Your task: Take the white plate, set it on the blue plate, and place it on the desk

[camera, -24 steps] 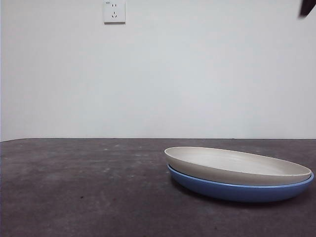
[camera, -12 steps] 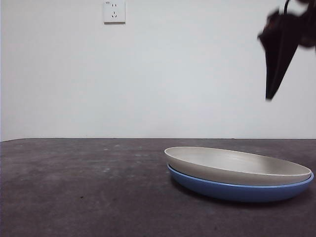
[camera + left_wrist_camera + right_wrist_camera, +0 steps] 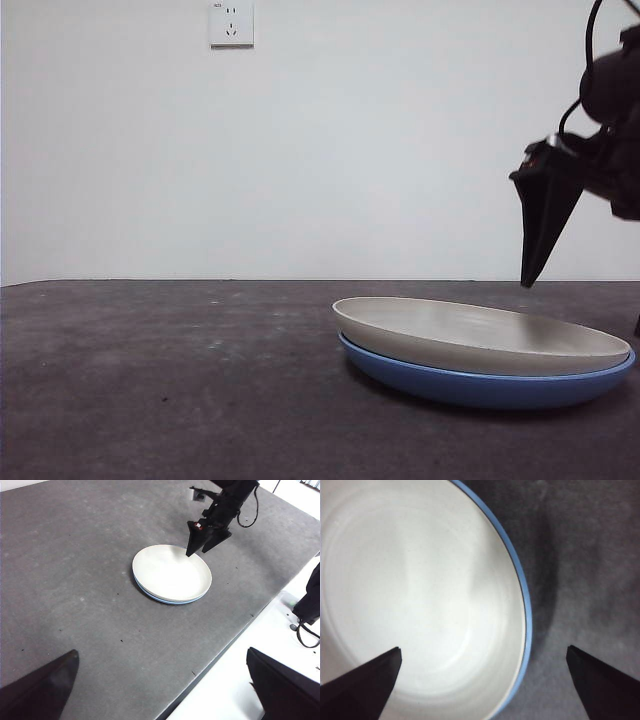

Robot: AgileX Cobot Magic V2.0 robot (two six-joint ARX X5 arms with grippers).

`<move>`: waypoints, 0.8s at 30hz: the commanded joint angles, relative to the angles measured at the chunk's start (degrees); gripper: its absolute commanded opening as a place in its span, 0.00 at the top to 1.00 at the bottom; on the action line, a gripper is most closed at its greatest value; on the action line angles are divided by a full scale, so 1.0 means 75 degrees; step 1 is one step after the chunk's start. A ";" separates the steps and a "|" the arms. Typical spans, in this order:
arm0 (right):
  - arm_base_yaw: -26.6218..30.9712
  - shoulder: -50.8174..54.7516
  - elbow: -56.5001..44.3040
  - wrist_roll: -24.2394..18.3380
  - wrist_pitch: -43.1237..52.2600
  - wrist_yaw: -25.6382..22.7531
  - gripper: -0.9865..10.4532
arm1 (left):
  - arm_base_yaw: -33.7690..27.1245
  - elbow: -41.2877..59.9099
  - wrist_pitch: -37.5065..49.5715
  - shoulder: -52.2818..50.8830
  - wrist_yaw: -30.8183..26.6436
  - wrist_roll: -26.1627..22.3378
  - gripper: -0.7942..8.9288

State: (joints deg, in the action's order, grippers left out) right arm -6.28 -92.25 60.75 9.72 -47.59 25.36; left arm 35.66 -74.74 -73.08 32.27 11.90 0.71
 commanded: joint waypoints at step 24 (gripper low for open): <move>0.0085 -0.0889 0.0131 -0.0402 0.0487 0.0210 0.85 | 0.0055 -0.0085 0.0108 0.0029 -0.0023 -0.0102 0.23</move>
State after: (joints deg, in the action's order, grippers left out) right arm -5.61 -97.97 60.77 7.46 -44.23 26.79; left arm 35.66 -74.70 -73.03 32.27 11.90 0.71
